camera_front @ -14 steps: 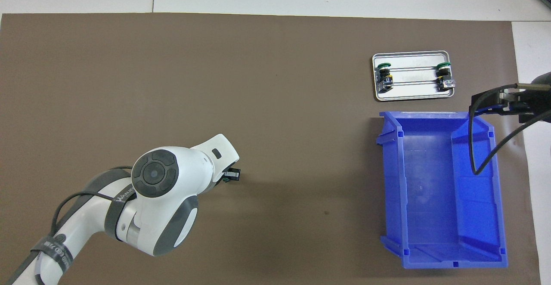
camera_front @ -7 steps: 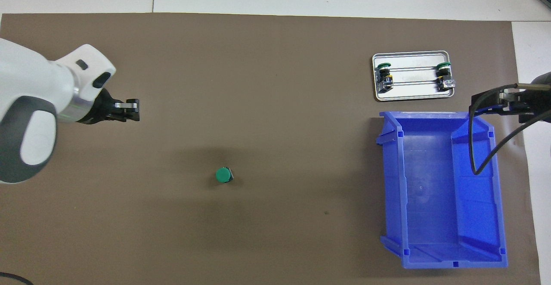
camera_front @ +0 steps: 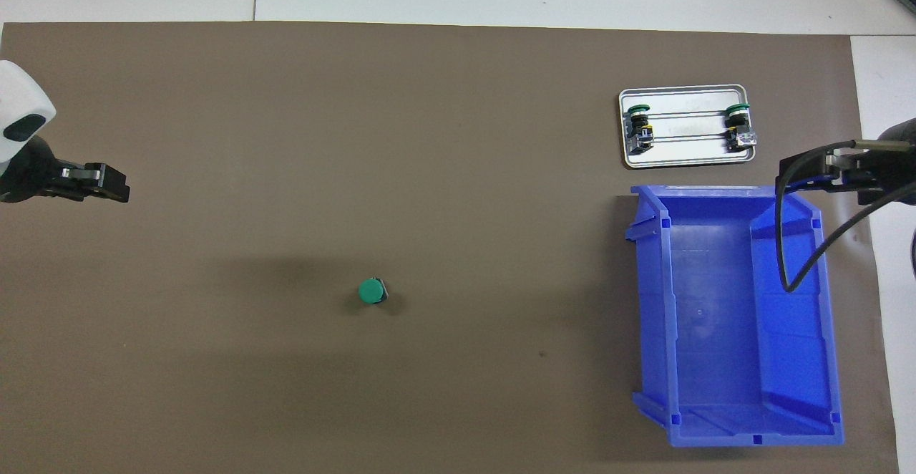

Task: Place and press button with both arms
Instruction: 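Raise the left gripper to rest while the right gripper reaches the button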

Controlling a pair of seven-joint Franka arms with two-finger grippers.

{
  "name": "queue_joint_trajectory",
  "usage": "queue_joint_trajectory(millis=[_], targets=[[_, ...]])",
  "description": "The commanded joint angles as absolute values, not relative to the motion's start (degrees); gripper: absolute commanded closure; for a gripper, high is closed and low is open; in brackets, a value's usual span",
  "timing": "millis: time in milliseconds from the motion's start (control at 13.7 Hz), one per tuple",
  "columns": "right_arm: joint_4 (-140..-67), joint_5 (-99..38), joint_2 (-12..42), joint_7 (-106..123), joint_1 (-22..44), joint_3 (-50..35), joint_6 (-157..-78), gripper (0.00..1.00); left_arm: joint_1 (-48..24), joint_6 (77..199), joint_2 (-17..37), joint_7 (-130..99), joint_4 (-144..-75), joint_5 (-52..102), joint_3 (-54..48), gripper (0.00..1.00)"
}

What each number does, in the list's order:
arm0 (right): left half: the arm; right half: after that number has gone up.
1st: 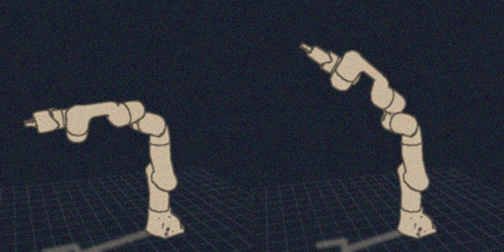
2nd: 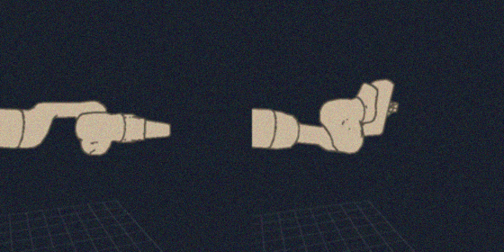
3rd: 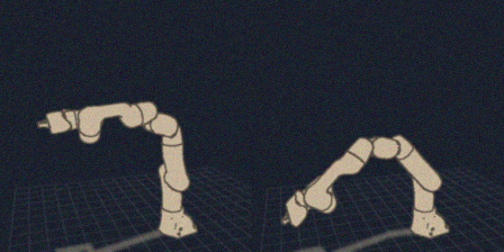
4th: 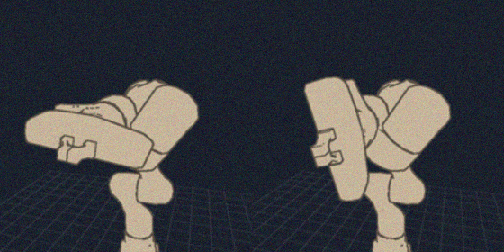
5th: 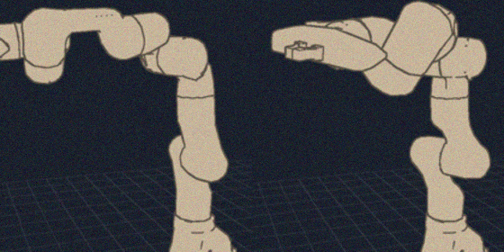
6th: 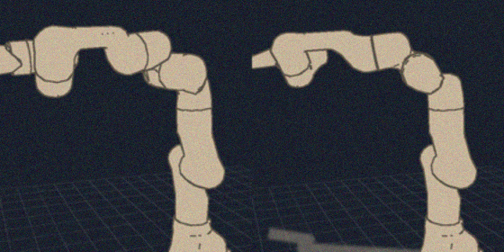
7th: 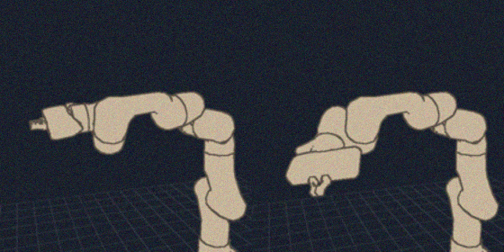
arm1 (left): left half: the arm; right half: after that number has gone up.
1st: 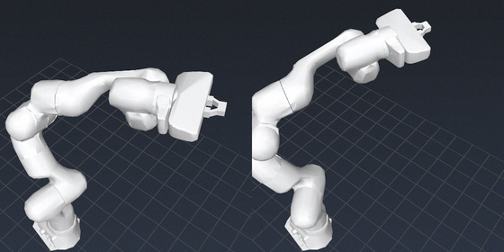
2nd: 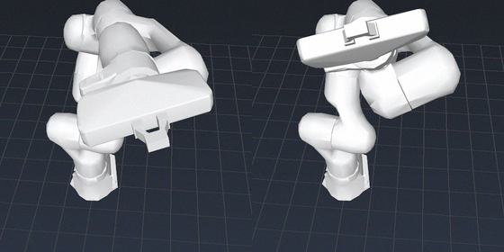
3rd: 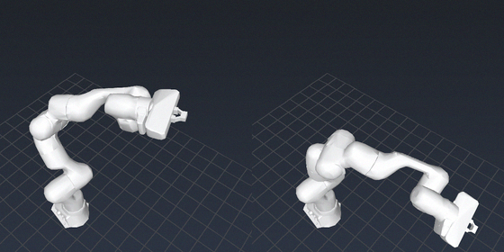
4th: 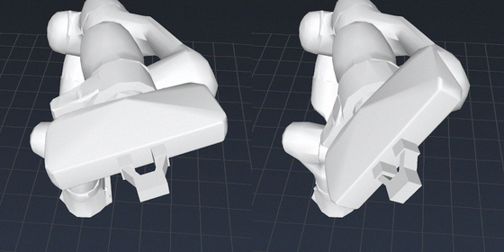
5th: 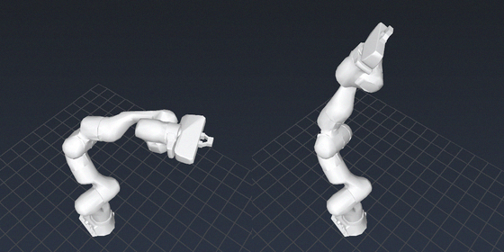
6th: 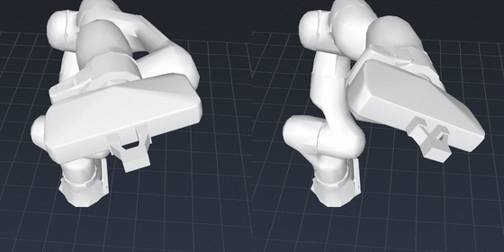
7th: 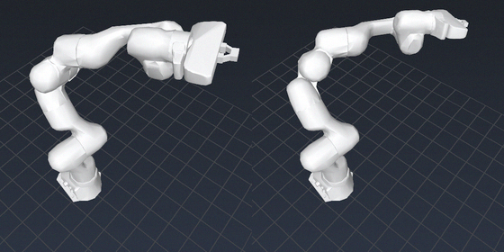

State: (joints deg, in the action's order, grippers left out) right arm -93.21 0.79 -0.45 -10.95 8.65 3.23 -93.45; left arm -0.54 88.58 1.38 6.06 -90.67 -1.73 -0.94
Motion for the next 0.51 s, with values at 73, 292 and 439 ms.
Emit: queue_joint_trajectory(millis=[73, 292, 439], targets=[[-97.92, -0.79, 1.56, -29.03, 20.79, 3.08, -102.72, 0.00, -2.71, 86.82, 2.64, 5.45, -88.49, -3.08, -1.23, 0.09], [-96.60, -0.79, 9.82, -42.68, 31.17, 3.08, -113.35, 0.00, -2.90, 91.22, 1.50, 5.45, -91.75, -2.99, -1.23, 0.00], [-94.84, -0.79, 14.22, -48.23, 37.24, 3.08, -119.15, 0.00, -2.90, 92.63, 0.79, 5.45, -93.33, -2.99, -1.32, 0.00]])
